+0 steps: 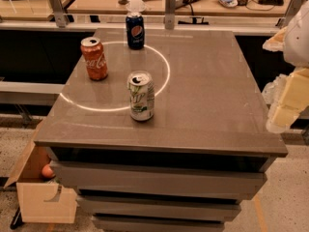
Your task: Knock 7up can over
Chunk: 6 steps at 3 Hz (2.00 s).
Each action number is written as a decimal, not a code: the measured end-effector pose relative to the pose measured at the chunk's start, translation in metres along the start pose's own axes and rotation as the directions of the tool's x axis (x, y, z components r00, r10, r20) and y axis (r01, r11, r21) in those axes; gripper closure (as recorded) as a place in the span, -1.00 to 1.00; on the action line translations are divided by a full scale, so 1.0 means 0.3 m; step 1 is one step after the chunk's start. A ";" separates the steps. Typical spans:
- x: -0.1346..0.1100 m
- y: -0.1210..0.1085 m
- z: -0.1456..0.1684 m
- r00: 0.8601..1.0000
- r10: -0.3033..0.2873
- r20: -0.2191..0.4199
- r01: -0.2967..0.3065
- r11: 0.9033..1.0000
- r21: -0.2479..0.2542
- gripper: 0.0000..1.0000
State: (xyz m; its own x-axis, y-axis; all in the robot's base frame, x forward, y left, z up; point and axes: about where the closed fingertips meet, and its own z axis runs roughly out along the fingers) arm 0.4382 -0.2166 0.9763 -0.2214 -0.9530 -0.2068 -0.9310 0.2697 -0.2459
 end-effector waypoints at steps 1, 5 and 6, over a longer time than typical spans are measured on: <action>-0.001 0.000 -0.001 1.000 0.004 0.013 -0.004 1.000 -0.001 -1.00; -0.303 0.064 0.148 0.808 0.107 0.580 -0.102 0.994 -0.042 -1.00; -0.303 0.064 0.149 0.808 0.107 0.580 -0.102 0.994 -0.042 -1.00</action>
Offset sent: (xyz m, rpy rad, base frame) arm -0.0020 0.0001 0.0018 0.1891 -0.0008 0.0008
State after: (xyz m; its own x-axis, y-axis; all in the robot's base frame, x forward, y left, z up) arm 0.4534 -0.1187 0.9482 -0.1104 -0.6608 -0.7424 -0.9149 0.3594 -0.1838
